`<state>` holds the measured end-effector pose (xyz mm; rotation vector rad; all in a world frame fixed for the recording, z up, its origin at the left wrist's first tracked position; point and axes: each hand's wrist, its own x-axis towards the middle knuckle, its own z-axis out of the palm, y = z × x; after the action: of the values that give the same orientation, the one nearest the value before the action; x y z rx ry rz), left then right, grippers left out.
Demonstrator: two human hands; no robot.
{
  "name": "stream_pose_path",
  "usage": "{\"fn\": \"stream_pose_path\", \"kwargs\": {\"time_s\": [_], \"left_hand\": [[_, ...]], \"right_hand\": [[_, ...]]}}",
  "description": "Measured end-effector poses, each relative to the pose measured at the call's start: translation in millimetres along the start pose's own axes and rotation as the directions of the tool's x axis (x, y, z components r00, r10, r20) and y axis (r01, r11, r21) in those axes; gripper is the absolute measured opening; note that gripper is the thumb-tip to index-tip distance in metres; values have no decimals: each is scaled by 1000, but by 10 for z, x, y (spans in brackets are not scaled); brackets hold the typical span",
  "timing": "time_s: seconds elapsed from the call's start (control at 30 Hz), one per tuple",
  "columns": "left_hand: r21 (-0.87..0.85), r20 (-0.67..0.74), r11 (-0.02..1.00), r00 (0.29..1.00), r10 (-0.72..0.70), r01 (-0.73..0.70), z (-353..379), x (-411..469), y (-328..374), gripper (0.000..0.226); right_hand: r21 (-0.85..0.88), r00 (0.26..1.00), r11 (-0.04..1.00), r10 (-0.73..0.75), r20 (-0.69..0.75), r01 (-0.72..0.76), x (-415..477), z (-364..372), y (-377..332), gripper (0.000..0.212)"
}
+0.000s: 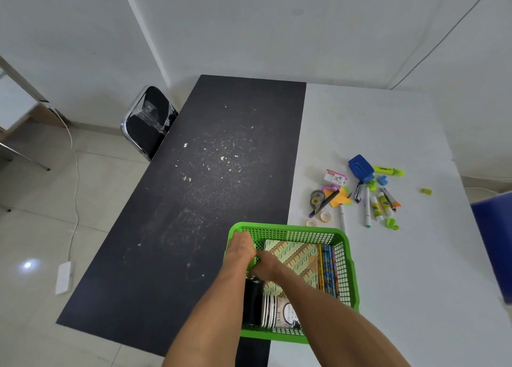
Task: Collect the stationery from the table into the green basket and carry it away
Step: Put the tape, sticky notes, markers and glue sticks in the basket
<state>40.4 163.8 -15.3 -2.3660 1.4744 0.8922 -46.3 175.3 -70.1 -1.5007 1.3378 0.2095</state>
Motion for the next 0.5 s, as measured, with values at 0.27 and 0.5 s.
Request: {"fn": "stream_pose_path", "kwargs": {"time_s": [0.27, 0.5], "left_hand": [[13, -5, 1000, 1000, 0, 1, -56, -139, 44, 31], [-21, -182, 992, 976, 116, -122, -409, -300, 473, 32]], "right_hand": [[55, 990, 998, -10, -141, 18, -39, -109, 30, 43], [204, 905, 971, -25, -425, 123, -332, -823, 102, 31]]}}
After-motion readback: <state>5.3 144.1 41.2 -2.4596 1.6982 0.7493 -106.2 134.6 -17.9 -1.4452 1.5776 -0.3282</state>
